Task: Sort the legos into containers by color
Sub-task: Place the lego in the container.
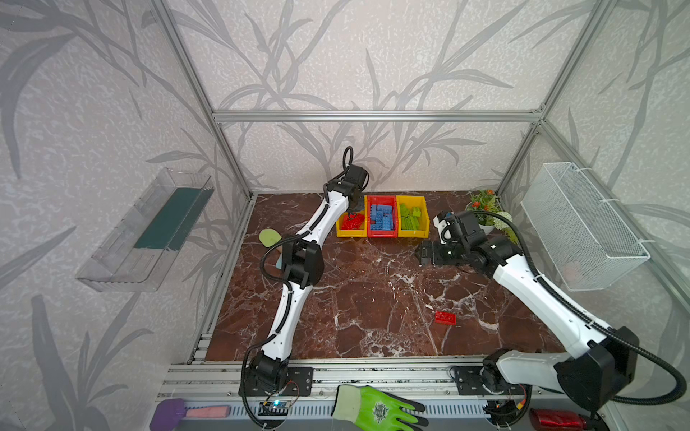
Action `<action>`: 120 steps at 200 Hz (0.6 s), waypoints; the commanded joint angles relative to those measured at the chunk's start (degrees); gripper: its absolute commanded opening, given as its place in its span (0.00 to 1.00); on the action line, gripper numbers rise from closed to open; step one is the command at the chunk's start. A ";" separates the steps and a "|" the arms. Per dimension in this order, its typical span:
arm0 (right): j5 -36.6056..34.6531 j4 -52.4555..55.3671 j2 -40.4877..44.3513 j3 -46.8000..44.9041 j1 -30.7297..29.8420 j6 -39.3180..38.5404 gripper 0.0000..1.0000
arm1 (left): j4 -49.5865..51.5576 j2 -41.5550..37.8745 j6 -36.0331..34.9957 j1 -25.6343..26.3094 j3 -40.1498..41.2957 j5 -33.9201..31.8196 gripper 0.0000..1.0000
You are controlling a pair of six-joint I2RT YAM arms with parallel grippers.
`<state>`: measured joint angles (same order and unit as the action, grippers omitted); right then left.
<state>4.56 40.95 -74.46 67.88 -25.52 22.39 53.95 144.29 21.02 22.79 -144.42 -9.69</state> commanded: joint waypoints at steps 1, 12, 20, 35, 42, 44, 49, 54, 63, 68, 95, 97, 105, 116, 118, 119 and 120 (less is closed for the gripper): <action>-0.03 0.59 -1.38 1.86 0.29 -1.12 0.99 | -0.28 0.99 -0.76 -0.59 -2.20 0.97 0.22; -0.03 0.62 -1.91 2.13 0.29 -1.12 0.99 | -0.43 1.96 -0.63 -1.07 -3.01 1.50 0.22; 0.05 0.54 -2.34 2.33 0.25 -1.04 0.99 | -0.28 2.71 -0.54 -1.33 -3.69 1.67 0.23; 0.07 0.77 -2.88 2.58 0.30 -0.90 0.99 | 0.08 3.69 -0.32 -1.74 -5.05 2.25 0.29; -0.07 0.86 -2.90 2.52 0.29 -0.86 0.99 | 0.11 3.89 -0.27 -1.78 -5.43 2.56 0.37; -0.07 0.86 -2.89 2.57 0.29 -0.82 0.99 | 0.10 3.87 -0.27 -1.82 -5.48 2.64 0.39; -0.10 0.83 -2.87 2.57 0.32 -0.77 0.99 | 0.10 3.78 -0.19 -1.83 -5.44 2.80 0.46; -0.24 0.96 -2.74 2.59 0.29 -0.77 0.99 | 0.10 3.64 -0.10 -1.80 -5.48 3.18 0.51; -0.34 1.15 -2.63 2.62 0.29 -0.68 0.99 | -0.04 3.29 -0.71 -1.89 -5.46 4.92 0.60; -0.40 1.27 -2.43 2.66 0.29 -0.60 0.99 | -0.16 2.94 -0.94 -1.85 -5.40 5.90 0.64; -0.93 1.77 -0.57 1.92 0.29 -0.08 0.99 | 0.77 0.76 0.64 -1.70 -5.01 8.95 0.78; -0.95 1.90 -0.46 1.78 0.29 0.04 0.99 | 0.90 0.43 0.72 -1.65 -4.82 9.02 0.78; -1.16 2.02 0.55 1.27 0.29 0.16 0.99 | 1.14 -0.70 0.91 -1.52 -4.13 9.37 0.78; -1.53 2.45 2.19 0.36 0.30 0.44 0.99 | 1.24 -2.60 0.96 -1.04 -2.26 9.28 0.78; -1.67 2.55 2.47 0.16 0.29 0.48 0.99 | 1.24 -3.09 0.96 -0.96 -1.85 9.24 0.78; -1.75 2.60 2.65 0.02 0.29 0.51 0.99 | 1.24 -3.33 0.96 -0.89 -1.75 9.16 0.78; -1.79 2.62 2.74 -0.04 0.29 0.57 0.99 | 1.24 -3.54 0.96 -0.81 -1.48 9.12 0.78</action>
<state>4.10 41.85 -75.99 68.60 -25.47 22.48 53.56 147.48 21.63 21.17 -147.79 -2.35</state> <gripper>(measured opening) 0.991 0.781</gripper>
